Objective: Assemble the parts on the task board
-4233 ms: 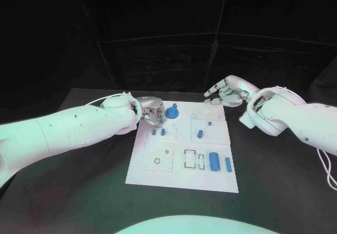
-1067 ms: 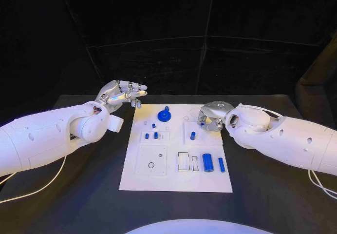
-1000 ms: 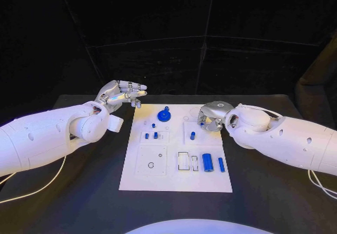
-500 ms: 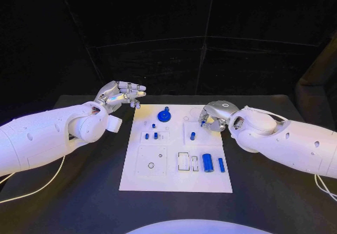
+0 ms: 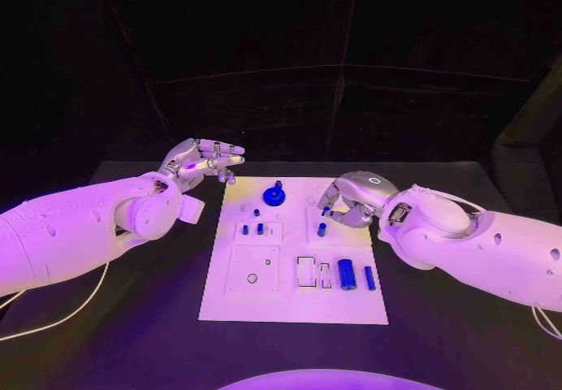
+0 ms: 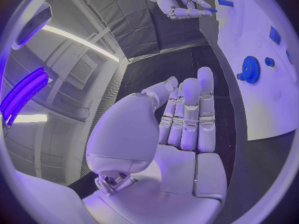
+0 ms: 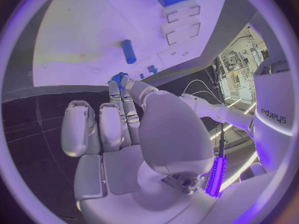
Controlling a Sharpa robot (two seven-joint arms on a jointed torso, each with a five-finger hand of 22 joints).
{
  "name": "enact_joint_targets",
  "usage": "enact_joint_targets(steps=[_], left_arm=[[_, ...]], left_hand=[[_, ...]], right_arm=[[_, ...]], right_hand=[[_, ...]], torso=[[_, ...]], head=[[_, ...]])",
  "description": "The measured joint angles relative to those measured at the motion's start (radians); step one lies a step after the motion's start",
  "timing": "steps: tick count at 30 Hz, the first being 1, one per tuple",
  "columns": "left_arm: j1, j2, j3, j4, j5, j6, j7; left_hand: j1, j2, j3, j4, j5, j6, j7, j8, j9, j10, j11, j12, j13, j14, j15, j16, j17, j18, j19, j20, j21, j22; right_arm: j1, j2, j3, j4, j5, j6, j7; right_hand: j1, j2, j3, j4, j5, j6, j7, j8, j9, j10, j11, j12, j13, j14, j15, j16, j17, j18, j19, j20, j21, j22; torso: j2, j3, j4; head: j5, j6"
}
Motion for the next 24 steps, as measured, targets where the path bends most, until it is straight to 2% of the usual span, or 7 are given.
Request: enact_joint_targets(steps=[2, 7, 13, 20, 22, 24], left_arm=[[0.0, 0.002, 0.0, 0.002, 0.004, 0.001, 0.0], [0.0, 0.013, 0.0, 0.003, 0.014, 0.001, 0.0], [0.0, 0.027, 0.0, 0.003, 0.026, 0.002, 0.0], [0.0, 0.029, 0.0, 0.005, 0.034, 0.002, 0.0], [0.0, 0.029, 0.0, 0.005, 0.036, 0.002, 0.0], [0.0, 0.03, 0.0, 0.006, 0.037, 0.002, 0.0]], left_hand=[[0.0, 0.0, 0.0, 0.0, 0.0, 0.0, 0.0, 0.0, 0.0, 0.0, 0.0, 0.0, 0.0, 0.0, 0.0, 0.0, 0.0, 0.0, 0.0, 0.0, 0.0, 0.0], [0.0, 0.0, 0.0, 0.0, 0.0, 0.0, 0.0, 0.0, 0.0, 0.0, 0.0, 0.0, 0.0, 0.0, 0.0, 0.0, 0.0, 0.0, 0.0, 0.0, 0.0, 0.0], [0.0, 0.0, 0.003, -0.003, 0.0, 0.0, 0.0, 0.0, 0.0, 0.0, 0.0, 0.005, 0.0, 0.0, 0.0, 0.0, -0.001, 0.0, 0.0, 0.0, 0.0, 0.0], [0.0, 0.0, 0.003, -0.003, 0.0, 0.0, 0.0, 0.0, 0.0, 0.0, 0.0, 0.005, 0.0, 0.0, 0.0, 0.0, -0.001, 0.0, 0.0, 0.0, 0.0, 0.0], [0.0, 0.0, 0.003, -0.003, 0.0, 0.0, 0.0, 0.0, -0.001, 0.0, 0.0, 0.005, 0.0, 0.0, 0.0, 0.0, -0.001, 0.0, 0.0, 0.0, 0.0, 0.0], [0.0, 0.0, 0.003, -0.003, 0.0, 0.0, 0.0, 0.0, -0.001, 0.0, 0.0, 0.005, 0.0, 0.0, 0.0, 0.0, -0.001, 0.0, 0.0, 0.0, 0.0, 0.0]], right_arm=[[0.0, 0.014, 0.0, 0.013, 0.005, -0.005, 0.003], [0.0, 0.068, 0.0, 0.033, 0.017, -0.01, 0.013], [-0.002, 0.135, -0.001, 0.04, 0.019, -0.01, 0.028], [-0.034, 0.183, -0.002, 0.015, 0.018, 0.012, 0.039], [-0.044, 0.193, -0.007, 0.006, 0.017, 0.021, 0.04], [-0.054, 0.203, -0.021, -0.003, 0.016, 0.031, 0.041]], right_hand=[[-0.001, -0.001, 0.001, -0.001, 0.0, 0.0, 0.0, -0.004, 0.0, 0.0, 0.0, 0.0, 0.0, 0.0, 0.0, 0.0, 0.0, 0.0, 0.0, 0.0, 0.0, 0.0], [-0.001, -0.001, 0.007, -0.002, -0.003, 0.0, 0.0, -0.004, 0.0, 0.0, 0.0, -0.001, -0.001, 0.0, 0.0, 0.0, 0.0, 0.0, 0.0, 0.0, 0.0, 0.0], [-0.001, -0.001, 0.01, -0.005, 0.003, 0.0, 0.0, -0.004, 0.0, 0.0, 0.0, -0.001, -0.004, 0.0, 0.0, 0.0, 0.0, 0.0, 0.0, 0.0, 0.0, 0.0], [-0.001, -0.001, 0.01, -0.005, 0.003, 0.0, 0.0, -0.004, 0.0, 0.0, 0.0, -0.003, -0.003, 0.0, 0.0, 0.0, -0.001, 0.0, 0.0, 0.0, 0.0, -0.001], [-0.001, -0.001, 0.01, -0.005, 0.003, 0.0, 0.0, -0.004, 0.0, 0.0, 0.0, -0.004, -0.003, 0.0, 0.0, 0.0, -0.002, 0.0, 0.0, 0.0, 0.0, -0.001], [-0.001, -0.001, 0.01, -0.005, 0.003, 0.0, 0.0, -0.004, 0.0, 0.0, 0.0, -0.005, -0.003, 0.0, 0.0, 0.0, -0.002, 0.0, 0.0, 0.0, 0.0, -0.001]], torso=[[0.0, -0.0003, 0.0002], [0.0, -0.0013, 0.0013], [0.001, -0.0006, 0.0018], [0.002, -0.0009, 0.0024], [0.002, -0.0008, 0.0021], [0.002, -0.0008, 0.0016]], head=[[0.001, 0.001], [0.016, 0.001], [0.035, -0.005], [0.056, -0.016], [0.061, -0.019], [0.065, -0.022]])
